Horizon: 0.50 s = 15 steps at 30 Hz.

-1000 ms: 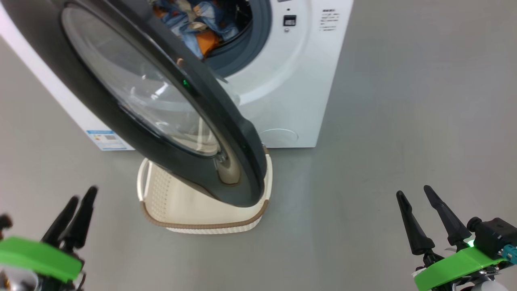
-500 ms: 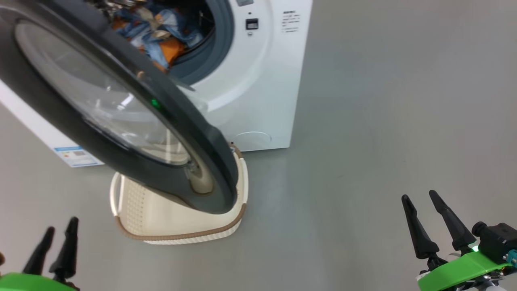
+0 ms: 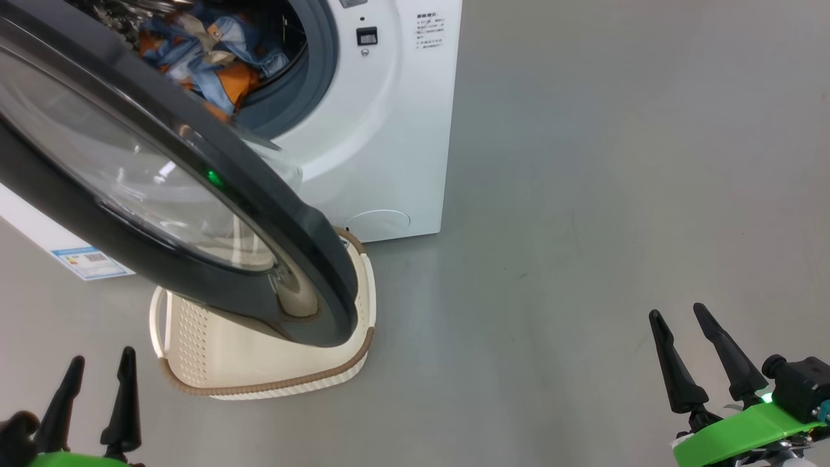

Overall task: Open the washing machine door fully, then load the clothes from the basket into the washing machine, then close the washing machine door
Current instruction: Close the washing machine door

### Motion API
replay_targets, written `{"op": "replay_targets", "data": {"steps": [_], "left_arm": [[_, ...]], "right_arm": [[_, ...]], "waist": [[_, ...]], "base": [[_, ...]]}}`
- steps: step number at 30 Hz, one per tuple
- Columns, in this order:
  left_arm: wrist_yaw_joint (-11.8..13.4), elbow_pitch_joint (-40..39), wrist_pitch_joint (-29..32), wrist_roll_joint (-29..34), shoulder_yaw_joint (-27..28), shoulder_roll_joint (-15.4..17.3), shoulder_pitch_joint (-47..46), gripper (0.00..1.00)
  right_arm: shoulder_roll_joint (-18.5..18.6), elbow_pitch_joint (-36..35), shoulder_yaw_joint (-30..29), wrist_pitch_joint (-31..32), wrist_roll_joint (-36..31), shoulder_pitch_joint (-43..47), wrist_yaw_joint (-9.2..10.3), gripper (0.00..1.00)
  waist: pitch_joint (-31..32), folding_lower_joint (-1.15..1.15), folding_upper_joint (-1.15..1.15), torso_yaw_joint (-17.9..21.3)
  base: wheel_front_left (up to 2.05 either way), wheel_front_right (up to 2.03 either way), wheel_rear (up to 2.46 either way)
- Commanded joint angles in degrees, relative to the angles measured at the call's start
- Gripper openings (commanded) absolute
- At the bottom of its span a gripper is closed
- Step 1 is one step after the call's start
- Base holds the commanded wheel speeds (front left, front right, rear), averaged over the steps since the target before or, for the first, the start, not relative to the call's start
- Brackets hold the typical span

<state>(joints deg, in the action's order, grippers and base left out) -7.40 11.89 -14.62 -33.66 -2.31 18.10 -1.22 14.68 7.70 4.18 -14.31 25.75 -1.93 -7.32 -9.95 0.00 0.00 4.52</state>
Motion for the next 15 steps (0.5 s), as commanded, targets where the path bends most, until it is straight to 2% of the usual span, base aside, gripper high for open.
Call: {"op": "replay_targets", "data": {"steps": [1, 7, 15], "left_arm": [[-0.1, -1.8, -0.4, 2.0, 3.3, 0.6, 0.0, 1.00], [-0.1, -3.8, -0.4, 9.5, 6.4, -3.7, 1.8, 1.00], [-0.1, -3.1, -0.4, 15.7, 8.2, -6.9, 4.3, 1.00]], "right_arm": [[0.8, -1.5, 0.7, -0.7, 0.0, 0.3, -0.17, 1.00], [0.7, -1.4, 0.5, -0.7, -0.1, 0.9, -0.17, 1.00], [0.4, -1.1, 0.7, -0.7, 0.0, 1.3, -0.17, 1.00]], "waist": [[0.1, 0.00, 0.00, 0.1], [0.7, 0.00, 0.00, -0.1], [1.4, 0.00, 0.00, -0.1]], "base": [[0.00, 0.00, 0.00], [0.00, 0.00, 0.00], [0.00, 0.00, 0.00]]}}
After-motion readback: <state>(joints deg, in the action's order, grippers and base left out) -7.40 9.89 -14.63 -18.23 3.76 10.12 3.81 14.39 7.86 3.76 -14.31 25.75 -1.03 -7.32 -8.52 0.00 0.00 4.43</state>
